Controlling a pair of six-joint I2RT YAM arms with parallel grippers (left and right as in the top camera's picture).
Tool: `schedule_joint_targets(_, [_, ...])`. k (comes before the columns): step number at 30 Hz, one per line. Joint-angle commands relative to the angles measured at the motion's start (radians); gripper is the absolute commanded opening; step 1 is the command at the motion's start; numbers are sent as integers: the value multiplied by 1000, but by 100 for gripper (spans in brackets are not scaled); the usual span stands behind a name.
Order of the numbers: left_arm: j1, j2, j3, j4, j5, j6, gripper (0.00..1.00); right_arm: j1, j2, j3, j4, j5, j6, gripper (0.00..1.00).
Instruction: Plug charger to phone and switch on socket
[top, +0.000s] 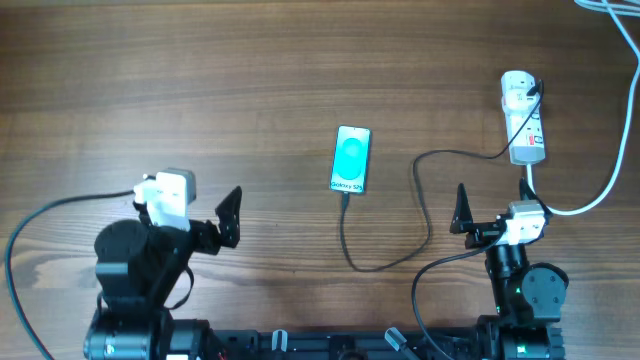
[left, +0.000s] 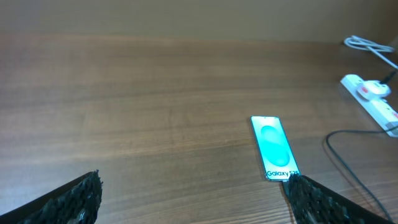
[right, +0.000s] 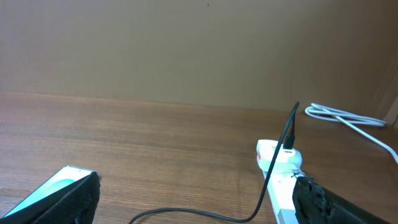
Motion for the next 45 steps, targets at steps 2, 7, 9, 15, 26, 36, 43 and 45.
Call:
schedule_joint_targets(2, [8,-146,-92,31,35,47,100,-4,-14,-3,3,13,-13,100])
schedule_joint_targets(7, [8,-238,-174,86,33,46,100,-4,-14,-3,3,13,-14,99])
schedule_joint_targets(9, [8,-238,-192,118,31,35,100,-4,-14,-3,3,13,-13,100])
schedule_joint_targets(15, [8,-240,-262,253,31,-31,100,-4,-14,-3,3,13,-13,100])
schedule_joint_targets(26, [8,-361,-435,444,15,-119,100,-4,-14,-3,3,13,-13,100])
schedule_joint_targets(36, [8,-457,-590,615,-27,-194,100,-4,-14,-3,3,13,-13,100])
schedule_joint_targets(43, [23,-457,-599,611,-83,-186,100,-4,-14,-3,3,13,-13,100])
schedule_joint_targets(45, [42,-457,-599,578,-83,-181,100,-4,-14,-3,3,13,-13,100])
